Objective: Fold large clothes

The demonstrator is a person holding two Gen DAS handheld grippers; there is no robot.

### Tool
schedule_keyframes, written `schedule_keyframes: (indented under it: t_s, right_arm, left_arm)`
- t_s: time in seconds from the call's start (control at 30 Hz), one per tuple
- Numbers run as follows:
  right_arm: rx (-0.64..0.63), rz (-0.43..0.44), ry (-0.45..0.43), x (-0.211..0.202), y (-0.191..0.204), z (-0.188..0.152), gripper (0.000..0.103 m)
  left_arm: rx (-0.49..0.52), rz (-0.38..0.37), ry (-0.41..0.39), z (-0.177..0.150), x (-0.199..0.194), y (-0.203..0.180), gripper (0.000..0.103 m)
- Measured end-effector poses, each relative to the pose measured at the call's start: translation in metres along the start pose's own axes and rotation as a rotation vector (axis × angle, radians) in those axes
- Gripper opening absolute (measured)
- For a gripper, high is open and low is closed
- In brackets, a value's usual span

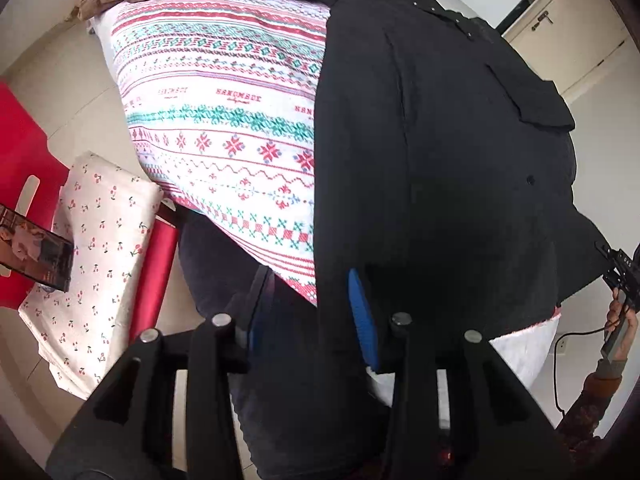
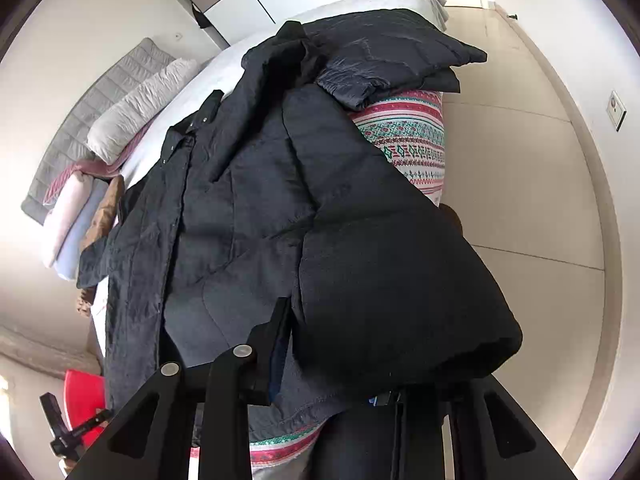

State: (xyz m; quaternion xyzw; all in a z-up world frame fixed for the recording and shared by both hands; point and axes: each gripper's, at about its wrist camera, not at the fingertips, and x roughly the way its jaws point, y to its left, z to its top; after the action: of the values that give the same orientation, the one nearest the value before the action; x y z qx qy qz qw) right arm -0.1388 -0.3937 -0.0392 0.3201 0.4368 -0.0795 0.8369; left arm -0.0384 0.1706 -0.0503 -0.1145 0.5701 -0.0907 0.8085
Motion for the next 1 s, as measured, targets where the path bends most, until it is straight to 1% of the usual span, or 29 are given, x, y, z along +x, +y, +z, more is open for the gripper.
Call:
schedule_keyframes:
  t_s: [0.03,0.07,0.1,0.13,0.2,0.3,0.4,0.47,0.5,0.57,0.63,0.73,0.77,0.83,0.87,0.93,0.97,1.0]
  right_arm:
    - [-0.032,-0.024,-0.023,-0.006,0.006,0.006,0.047]
    - [-0.063,-0.05,-0.049,-0.012,0.012,0.013,0.052]
    - [-0.092,-0.067,-0.068,-0.016,0.018,0.017,0.06]
    - [-0.114,-0.07,-0.075,-0.019,0.025,0.023,0.063]
    - [-0.137,-0.077,-0.075,-0.02,0.037,0.035,0.066]
    - [-0.175,-0.132,-0.069,-0.02,0.05,0.047,0.066]
    - [-0.173,-0.216,-0.117,-0.028,0.052,0.061,0.067]
    - [-0.149,-0.255,-0.149,-0.032,0.048,0.069,0.071]
    - [-0.142,-0.265,-0.159,-0.033,0.047,0.072,0.074]
    - [-0.142,-0.272,-0.152,-0.029,0.048,0.077,0.076]
    - [-0.164,-0.277,-0.133,-0.021,0.053,0.08,0.076]
    - [-0.204,-0.297,-0.111,-0.008,0.066,0.082,0.076]
    - [-0.214,-0.299,-0.105,-0.002,0.071,0.082,0.076]
    - [-0.233,-0.297,-0.078,0.012,0.08,0.083,0.076]
    - [-0.244,-0.294,-0.063,0.021,0.085,0.084,0.076]
    - [-0.272,-0.284,-0.028,0.04,0.094,0.084,0.076]
    - [-0.289,-0.281,-0.01,0.049,0.1,0.084,0.076]
    - [-0.306,-0.28,0.007,0.059,0.106,0.085,0.076]
  left_arm:
    - [-0.023,0.008,-0.059,0.008,-0.009,0.004,0.061]
    - [-0.038,0.028,-0.125,0.017,-0.018,0.007,0.074]
    - [-0.046,0.052,-0.186,0.028,-0.025,0.01,0.082]
    - [-0.049,0.075,-0.238,0.038,-0.031,0.013,0.083]
    - [-0.056,0.108,-0.293,0.063,-0.035,0.018,0.084]
    - [-0.1,0.14,-0.307,0.104,-0.026,0.029,0.084]
    - [-0.121,0.132,-0.31,0.14,-0.007,0.05,0.084]
    - [-0.119,0.126,-0.339,0.166,0.008,0.059,0.084]
    - [-0.121,0.135,-0.356,0.182,0.017,0.064,0.084]
    - [-0.147,0.185,-0.388,0.216,0.035,0.073,0.084]
    - [-0.177,0.221,-0.414,0.252,0.053,0.085,0.084]
    - [-0.26,0.226,-0.457,0.298,0.073,0.105,0.084]
    - [-0.285,0.231,-0.46,0.312,0.079,0.111,0.084]
    - [-0.346,0.24,-0.444,0.333,0.093,0.122,0.082]
    - [-0.377,0.245,-0.434,0.339,0.1,0.125,0.079]
    - [-0.411,0.262,-0.418,0.348,0.111,0.125,0.067]
    - [-0.421,0.26,-0.415,0.349,0.114,0.121,0.05]
    - [-0.419,0.253,-0.412,0.352,0.115,0.116,0.036]
